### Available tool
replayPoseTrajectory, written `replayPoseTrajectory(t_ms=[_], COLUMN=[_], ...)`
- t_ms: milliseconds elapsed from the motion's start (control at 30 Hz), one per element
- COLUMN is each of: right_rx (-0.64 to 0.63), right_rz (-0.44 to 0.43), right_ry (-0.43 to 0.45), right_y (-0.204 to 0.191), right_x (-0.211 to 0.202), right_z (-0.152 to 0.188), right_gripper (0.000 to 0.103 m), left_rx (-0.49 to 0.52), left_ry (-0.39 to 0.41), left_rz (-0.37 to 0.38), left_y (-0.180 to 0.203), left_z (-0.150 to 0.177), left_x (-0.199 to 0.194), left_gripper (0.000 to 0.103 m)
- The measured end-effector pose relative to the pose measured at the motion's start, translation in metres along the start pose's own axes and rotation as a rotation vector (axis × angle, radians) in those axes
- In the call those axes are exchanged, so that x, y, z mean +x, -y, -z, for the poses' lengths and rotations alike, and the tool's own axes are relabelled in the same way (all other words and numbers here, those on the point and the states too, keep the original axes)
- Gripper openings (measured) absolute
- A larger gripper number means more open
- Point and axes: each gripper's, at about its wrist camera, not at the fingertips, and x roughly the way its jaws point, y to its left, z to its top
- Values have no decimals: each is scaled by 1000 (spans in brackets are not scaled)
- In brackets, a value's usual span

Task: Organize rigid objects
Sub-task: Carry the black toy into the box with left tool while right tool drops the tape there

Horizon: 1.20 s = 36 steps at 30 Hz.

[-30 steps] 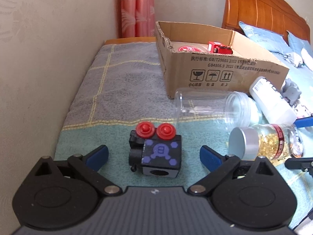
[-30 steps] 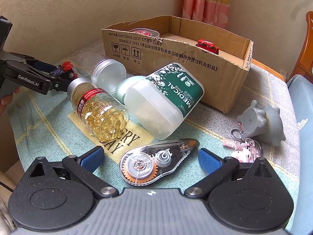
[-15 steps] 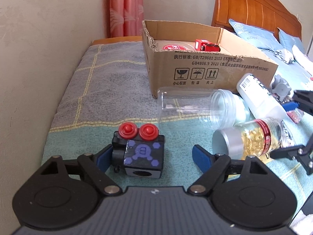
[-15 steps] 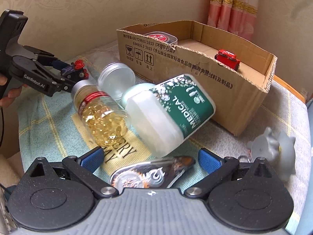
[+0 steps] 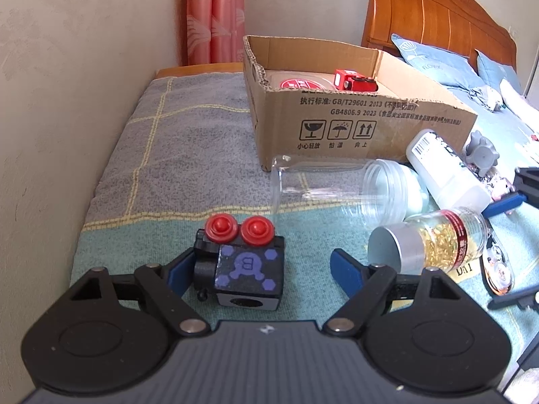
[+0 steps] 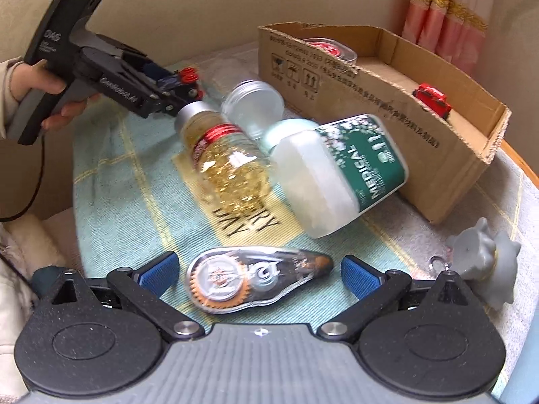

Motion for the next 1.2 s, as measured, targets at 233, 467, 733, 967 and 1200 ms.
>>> replayPoseTrajectory(t_ms=[233, 467, 733, 967, 1200], right_rx=[-10, 27, 58, 72, 66], right_rz=[-18, 30, 35, 72, 139], right_ry=[-5, -18, 12, 92, 193], right_y=[2, -4, -2, 10, 29], right_x=[-2, -7, -33, -60, -79], right_z=[-3, -3, -7, -25, -61], right_gripper=[93, 92, 92, 92, 92], left_rx=[-9, -24, 24, 61, 91], left_ry=[-3, -17, -1, 37, 92], left_rz=[-1, 4, 3, 16, 16], left_y=[-6, -8, 1, 11, 21], left_z=[-3, -5, -14, -26, -48], left_x=[-4, -9, -35, -52, -63], left_gripper=[54, 53, 53, 53, 53])
